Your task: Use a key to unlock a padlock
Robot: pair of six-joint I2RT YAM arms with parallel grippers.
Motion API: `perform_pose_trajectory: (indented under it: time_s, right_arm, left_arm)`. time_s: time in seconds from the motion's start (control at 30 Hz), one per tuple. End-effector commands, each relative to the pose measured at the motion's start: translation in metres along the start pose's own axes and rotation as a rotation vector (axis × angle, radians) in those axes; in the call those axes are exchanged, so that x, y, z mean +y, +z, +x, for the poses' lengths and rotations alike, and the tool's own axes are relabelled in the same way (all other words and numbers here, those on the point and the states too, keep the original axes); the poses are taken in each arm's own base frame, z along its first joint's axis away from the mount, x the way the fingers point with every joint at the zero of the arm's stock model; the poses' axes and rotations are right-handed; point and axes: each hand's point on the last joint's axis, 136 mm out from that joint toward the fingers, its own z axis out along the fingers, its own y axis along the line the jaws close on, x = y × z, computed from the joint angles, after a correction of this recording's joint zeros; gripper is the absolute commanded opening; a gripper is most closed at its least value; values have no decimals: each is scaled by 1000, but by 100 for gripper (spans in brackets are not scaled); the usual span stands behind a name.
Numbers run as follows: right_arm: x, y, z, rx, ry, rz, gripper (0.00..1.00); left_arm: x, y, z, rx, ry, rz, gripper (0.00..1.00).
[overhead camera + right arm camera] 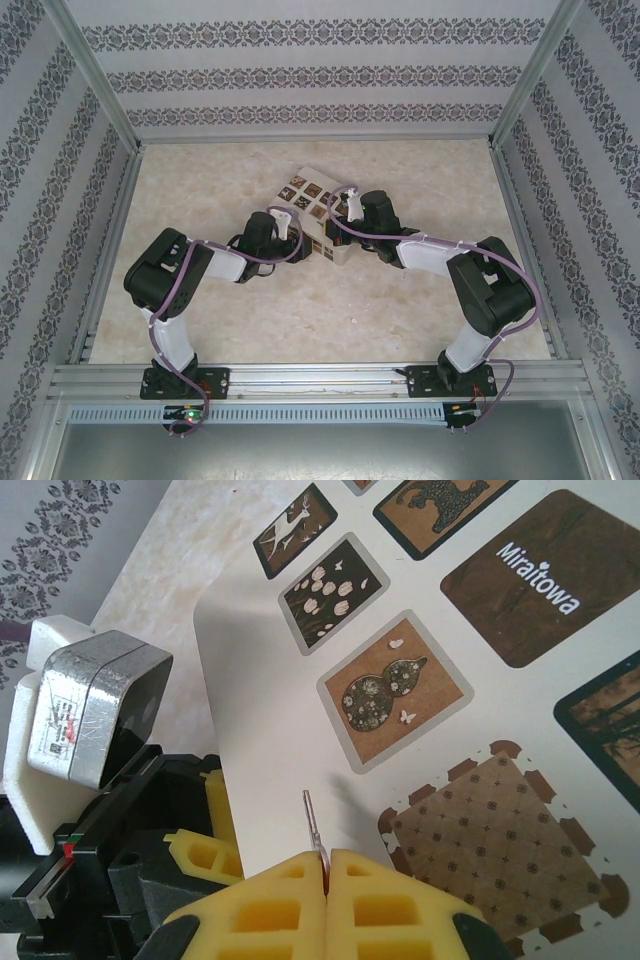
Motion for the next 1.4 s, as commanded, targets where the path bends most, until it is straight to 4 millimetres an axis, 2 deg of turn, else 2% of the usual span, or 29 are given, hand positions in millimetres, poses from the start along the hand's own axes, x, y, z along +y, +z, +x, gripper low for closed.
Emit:
perform_pose_trajectory:
  time_s: [0.0,0.43,0.6,0.77,0.9,1.1,1.17,1.2,1.37]
  right_arm:
    - [-11,5,30,90,24,41,0]
    - [-4,1,21,69,17,24,0]
    - [16,-15,-5,-18,-19,-21,0]
    - [31,-40,-18,-109,-90,-50,0]
    - [31,-60,-4,-158,-151,-48,0]
    - [30,-75,43,-213,-267,-33,0]
    - [28,-76,56,-231,-290,-22,0]
    - [23,-75,70,-221,-300,-10,0]
    - [17,-61,95,-216,-350,24,0]
  left_arm:
    - [-1,9,-9,-33,40,-23,35]
    - [-7,12,-17,-58,11,-24,23]
    - [-13,8,-20,-53,-36,-15,22]
    - [-22,3,-20,-36,-111,8,22]
    - [-31,-1,-19,1,-182,36,22]
    - [-48,-7,-21,48,-265,91,22]
    - [-51,-9,-21,60,-289,102,22]
    - [-53,-9,-21,62,-301,109,22]
    - [-61,-10,-25,68,-371,146,22]
